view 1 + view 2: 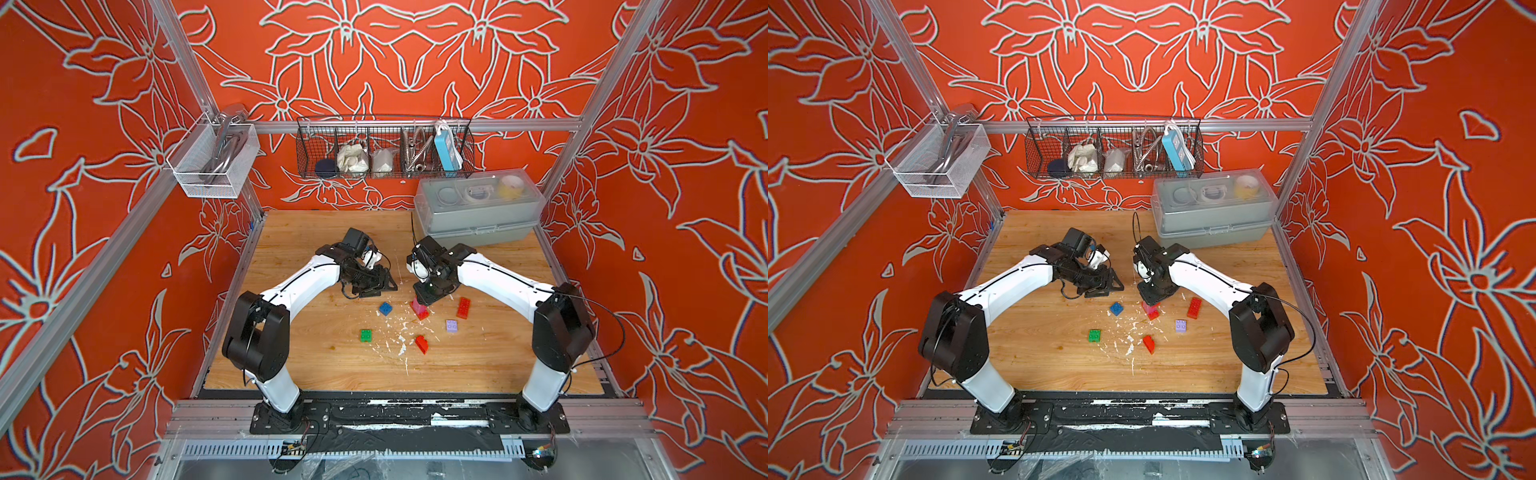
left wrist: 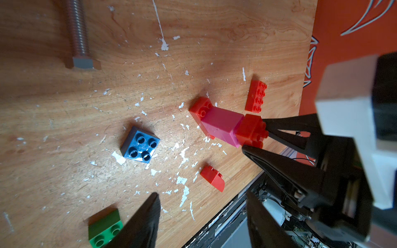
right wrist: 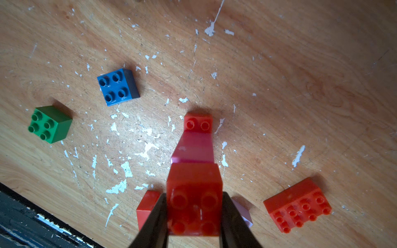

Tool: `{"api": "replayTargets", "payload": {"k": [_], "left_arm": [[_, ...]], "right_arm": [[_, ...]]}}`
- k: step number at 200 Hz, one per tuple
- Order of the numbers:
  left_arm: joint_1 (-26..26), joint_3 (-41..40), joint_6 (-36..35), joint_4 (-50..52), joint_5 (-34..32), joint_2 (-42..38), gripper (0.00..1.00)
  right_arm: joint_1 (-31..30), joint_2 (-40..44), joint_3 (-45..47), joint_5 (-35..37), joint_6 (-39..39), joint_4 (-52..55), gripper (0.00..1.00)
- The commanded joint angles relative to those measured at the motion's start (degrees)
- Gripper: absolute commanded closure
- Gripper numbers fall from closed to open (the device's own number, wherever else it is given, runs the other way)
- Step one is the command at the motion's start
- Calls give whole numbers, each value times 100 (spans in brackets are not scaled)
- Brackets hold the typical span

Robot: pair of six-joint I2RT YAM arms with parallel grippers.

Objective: Assemble the number 1 with lego
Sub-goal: Assemble the lego brick with the lego brick.

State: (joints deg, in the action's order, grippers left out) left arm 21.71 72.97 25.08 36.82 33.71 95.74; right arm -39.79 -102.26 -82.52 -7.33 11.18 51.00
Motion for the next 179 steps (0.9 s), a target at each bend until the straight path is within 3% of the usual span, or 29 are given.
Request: {"api": "replayTargets", "payload": {"k": [1,74,179], "left_arm": [[8,60,-111,87,56,-8,38],[-49,60,-115,89,65,-47,38],[-150,24,-124,80,-40,-8,38]], "right_arm": [[-46,-71,-81,156,82,202,73],[-108,-465,-220,713,234,610,73],[-222,-274,-207,556,336,482,74]]}}
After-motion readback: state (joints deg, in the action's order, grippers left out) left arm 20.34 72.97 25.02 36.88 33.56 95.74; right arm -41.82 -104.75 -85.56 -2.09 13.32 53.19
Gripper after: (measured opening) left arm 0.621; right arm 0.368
